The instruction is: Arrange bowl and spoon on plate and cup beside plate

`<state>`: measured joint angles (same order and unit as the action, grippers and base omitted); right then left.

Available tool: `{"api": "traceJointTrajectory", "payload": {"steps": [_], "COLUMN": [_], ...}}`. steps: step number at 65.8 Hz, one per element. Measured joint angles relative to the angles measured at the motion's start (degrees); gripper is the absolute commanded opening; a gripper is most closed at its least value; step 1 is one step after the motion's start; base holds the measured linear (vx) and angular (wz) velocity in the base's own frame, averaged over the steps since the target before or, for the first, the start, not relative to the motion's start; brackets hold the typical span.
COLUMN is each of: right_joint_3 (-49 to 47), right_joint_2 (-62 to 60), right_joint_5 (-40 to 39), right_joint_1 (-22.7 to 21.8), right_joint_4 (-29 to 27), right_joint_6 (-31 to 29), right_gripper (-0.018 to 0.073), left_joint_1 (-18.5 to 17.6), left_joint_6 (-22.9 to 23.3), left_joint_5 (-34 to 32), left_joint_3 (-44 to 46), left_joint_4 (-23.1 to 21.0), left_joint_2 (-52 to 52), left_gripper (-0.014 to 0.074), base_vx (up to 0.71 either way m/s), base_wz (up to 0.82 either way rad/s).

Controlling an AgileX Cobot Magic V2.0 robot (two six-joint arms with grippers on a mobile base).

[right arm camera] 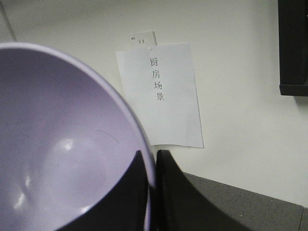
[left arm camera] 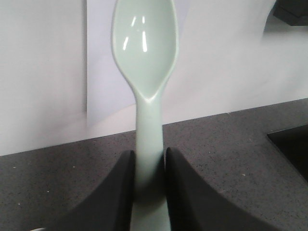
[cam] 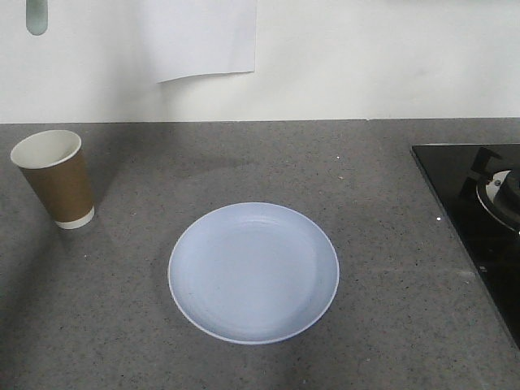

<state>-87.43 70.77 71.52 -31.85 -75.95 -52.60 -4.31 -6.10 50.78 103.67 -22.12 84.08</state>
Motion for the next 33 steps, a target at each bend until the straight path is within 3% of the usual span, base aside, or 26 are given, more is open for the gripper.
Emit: {"api": "traceJointTrajectory", "payload": {"steps": [33], "right_joint_3": [0.0], "right_joint_2": [0.0], "right_joint_5": [0.0], "right_joint_1": [0.0], "right_joint_4": [0.0], "right_joint_6": [0.0], "right_gripper": [-0.0005], "left_joint_1": [0.0], "left_joint_6": [0.0], "left_joint_5": [0.0], "left_joint_3": [0.0], "left_joint_4": [0.0], "left_joint_2": [0.0], "left_gripper": [-0.0006], "base_vx": [0.0], "base_wz": [0.0]}}
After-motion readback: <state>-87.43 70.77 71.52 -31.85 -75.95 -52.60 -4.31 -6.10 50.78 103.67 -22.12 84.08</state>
